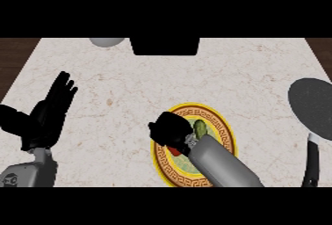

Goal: Pick the bell pepper from the plate and place it in the pan

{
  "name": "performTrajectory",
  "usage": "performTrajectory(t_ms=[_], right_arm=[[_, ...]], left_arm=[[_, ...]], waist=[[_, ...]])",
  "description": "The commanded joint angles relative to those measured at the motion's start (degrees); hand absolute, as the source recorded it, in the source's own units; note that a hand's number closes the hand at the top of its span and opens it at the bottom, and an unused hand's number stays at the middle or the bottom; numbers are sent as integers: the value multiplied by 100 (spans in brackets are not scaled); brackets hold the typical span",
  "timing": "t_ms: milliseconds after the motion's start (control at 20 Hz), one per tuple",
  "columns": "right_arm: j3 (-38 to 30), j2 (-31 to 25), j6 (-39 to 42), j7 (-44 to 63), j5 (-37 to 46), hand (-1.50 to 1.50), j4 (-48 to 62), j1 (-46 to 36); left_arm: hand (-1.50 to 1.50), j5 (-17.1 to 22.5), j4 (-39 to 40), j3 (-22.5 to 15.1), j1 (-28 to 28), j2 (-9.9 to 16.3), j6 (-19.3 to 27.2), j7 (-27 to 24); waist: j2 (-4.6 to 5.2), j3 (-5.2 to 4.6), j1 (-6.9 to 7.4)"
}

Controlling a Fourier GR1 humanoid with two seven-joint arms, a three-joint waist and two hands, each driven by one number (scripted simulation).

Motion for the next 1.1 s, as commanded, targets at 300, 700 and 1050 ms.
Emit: performTrajectory(t_ms=[300,700,1050], right_arm=[[-3057,-730,-689,3224,-252,150,129,134],[-3578,-1028,-1110,6115,1063,150,-474,-1022],[-3967,-1216,-617,6579,1115,150,-595,-1663]], left_arm=[[0,-76,-23,269,98,66,273,74],[0,-52,132,86,-190,104,39,122],[0,-106,-188,-105,27,-124,103,127]], waist=[[6,5,-695],[14,-5,-175],[36,6,-2]])
